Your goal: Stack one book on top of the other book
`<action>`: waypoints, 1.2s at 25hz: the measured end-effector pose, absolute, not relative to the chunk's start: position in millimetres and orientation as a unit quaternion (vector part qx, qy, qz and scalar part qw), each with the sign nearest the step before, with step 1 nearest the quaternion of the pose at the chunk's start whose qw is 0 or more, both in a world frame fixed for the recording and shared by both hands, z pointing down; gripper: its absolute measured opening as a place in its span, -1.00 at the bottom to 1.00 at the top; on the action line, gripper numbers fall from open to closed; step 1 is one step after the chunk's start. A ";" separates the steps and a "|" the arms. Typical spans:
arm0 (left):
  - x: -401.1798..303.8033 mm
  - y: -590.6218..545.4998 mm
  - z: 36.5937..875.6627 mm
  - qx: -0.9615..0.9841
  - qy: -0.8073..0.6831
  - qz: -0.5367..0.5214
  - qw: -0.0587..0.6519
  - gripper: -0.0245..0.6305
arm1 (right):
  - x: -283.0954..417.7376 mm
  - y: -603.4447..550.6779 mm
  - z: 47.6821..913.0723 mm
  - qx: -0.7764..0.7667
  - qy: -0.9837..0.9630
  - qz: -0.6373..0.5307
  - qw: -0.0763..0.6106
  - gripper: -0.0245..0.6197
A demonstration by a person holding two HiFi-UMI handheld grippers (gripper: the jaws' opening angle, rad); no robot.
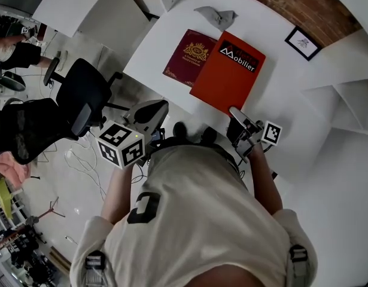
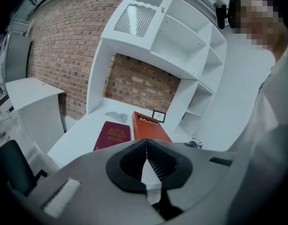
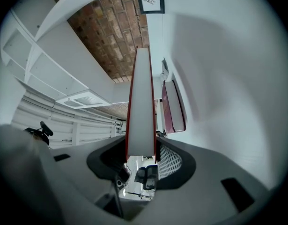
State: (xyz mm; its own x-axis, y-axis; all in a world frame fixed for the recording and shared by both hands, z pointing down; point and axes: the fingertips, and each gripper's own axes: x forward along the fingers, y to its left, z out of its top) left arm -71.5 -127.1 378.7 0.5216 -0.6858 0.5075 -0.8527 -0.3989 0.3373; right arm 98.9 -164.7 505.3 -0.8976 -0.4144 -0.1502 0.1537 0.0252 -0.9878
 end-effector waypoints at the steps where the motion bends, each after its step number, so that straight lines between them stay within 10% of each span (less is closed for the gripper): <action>1: -72.3 -129.1 378.4 0.825 -0.466 0.143 0.286 -0.91 | 97.8 -165.5 504.6 -0.096 0.687 -0.691 0.205 -0.42; 30: -246.8 -204.2 414.0 0.880 -0.345 0.074 0.317 -0.91 | 16.9 -161.0 471.9 -0.224 0.708 -0.640 0.196 -0.42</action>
